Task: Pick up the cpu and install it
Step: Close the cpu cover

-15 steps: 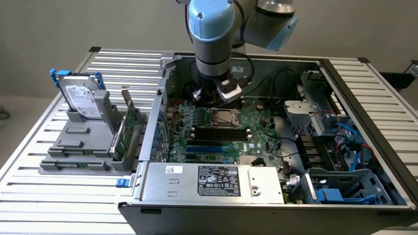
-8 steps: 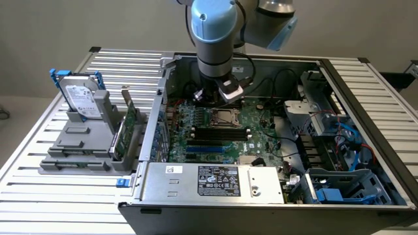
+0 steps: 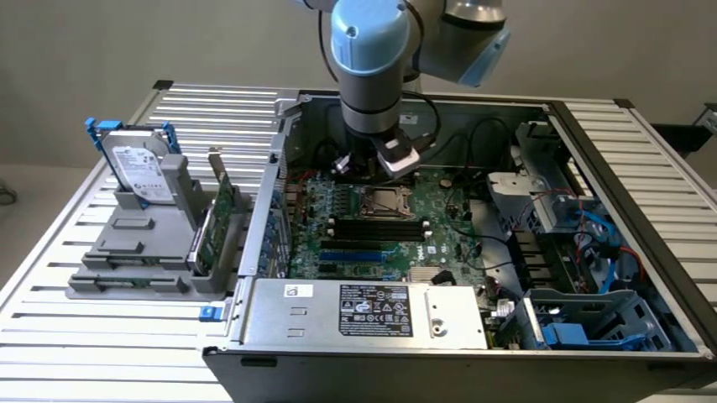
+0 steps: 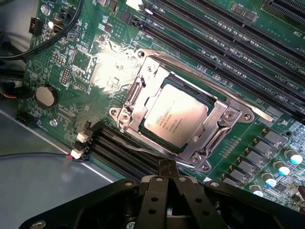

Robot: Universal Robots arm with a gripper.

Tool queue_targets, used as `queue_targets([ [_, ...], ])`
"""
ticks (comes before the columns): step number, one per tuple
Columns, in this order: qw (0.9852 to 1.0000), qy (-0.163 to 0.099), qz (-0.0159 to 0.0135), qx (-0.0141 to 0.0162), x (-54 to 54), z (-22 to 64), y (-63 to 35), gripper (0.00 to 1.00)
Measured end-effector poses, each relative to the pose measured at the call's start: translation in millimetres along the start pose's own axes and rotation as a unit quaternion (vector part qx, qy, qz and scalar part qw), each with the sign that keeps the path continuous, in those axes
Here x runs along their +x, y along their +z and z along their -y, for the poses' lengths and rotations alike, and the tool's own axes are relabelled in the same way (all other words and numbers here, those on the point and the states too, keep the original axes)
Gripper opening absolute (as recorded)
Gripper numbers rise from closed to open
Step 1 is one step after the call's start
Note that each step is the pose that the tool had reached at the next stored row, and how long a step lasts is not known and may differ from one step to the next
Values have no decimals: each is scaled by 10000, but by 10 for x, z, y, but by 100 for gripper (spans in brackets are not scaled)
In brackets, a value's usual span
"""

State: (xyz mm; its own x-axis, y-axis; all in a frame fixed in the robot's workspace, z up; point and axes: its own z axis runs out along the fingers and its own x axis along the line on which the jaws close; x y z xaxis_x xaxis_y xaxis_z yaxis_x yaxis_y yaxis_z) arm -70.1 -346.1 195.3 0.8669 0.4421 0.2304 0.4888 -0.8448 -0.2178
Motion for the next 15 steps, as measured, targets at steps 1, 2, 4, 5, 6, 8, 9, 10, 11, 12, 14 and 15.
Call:
queue_targets([
  [1,10000,0,0,0,3,-3,3,11],
  [2,10000,0,0,0,6,-5,5,11],
  [4,10000,0,0,0,14,-11,10,11],
  [5,10000,0,0,0,17,-14,13,11],
  [6,10000,0,0,0,20,-16,15,11],
  [8,10000,0,0,0,26,-21,19,11],
  [9,10000,0,0,-1,28,-22,21,11],
  [10,10000,0,0,-1,30,-24,23,11],
  [11,10000,0,0,-1,32,-25,24,11],
  [12,10000,0,0,-1,34,-27,26,11],
  [14,10000,0,1,-2,39,-30,28,11],
  [15,10000,0,1,-2,41,-32,29,11],
])
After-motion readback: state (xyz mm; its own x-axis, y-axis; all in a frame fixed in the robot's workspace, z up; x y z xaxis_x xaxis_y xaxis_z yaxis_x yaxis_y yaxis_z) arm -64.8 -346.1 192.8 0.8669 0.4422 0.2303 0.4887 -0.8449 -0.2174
